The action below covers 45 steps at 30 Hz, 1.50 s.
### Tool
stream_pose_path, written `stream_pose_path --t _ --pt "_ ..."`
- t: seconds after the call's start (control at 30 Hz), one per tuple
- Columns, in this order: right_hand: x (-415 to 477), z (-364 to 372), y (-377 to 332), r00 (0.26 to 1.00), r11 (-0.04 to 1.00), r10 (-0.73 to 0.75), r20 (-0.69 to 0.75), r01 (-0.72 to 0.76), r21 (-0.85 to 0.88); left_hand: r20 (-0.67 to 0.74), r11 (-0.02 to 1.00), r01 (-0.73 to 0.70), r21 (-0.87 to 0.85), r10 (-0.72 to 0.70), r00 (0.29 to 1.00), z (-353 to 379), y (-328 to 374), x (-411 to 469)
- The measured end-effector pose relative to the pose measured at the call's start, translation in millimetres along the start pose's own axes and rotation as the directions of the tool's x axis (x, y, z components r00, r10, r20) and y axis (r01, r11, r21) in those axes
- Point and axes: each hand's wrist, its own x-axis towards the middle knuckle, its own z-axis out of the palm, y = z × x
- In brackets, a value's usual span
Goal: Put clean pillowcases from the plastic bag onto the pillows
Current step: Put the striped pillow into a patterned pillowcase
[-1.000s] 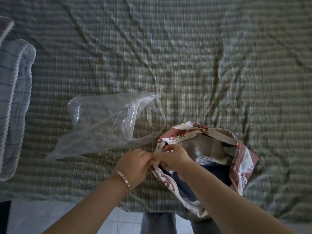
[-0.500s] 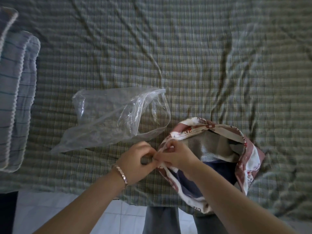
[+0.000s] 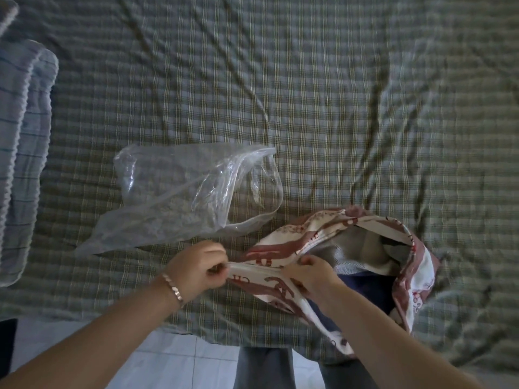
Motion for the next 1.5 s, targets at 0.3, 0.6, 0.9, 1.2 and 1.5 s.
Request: stream_pose_path --t 0.3,0.6,0.9,1.2,1.5 --pt "-11 -53 10 0.938 0.998 0.055 -0.343 -0.056 0.009 -0.128 0.915 0.372 0.157 -0.354 0.926 19 70 50" --pt "-39 -40 -18 0.937 0.962 -0.253 -0.24 0.219 -0.161 -0.277 0.638 0.763 0.106 -0.718 0.639 11 81 55" --pt "-50 -86 -34 0.934 0.945 -0.322 -0.157 0.306 -0.115 0.201 0.961 -0.049 0.27 -0.006 0.98 27 142 117" --pt "-58 -175 3 0.947 0.979 -0.188 -0.261 0.159 -0.129 -0.238 0.996 -0.038 0.086 0.057 0.97 7 143 97" --pt "-86 -216 18 0.788 0.993 -0.113 -0.605 0.063 -0.104 -0.119 0.757 0.65 0.072 -0.64 0.759 11 119 101"
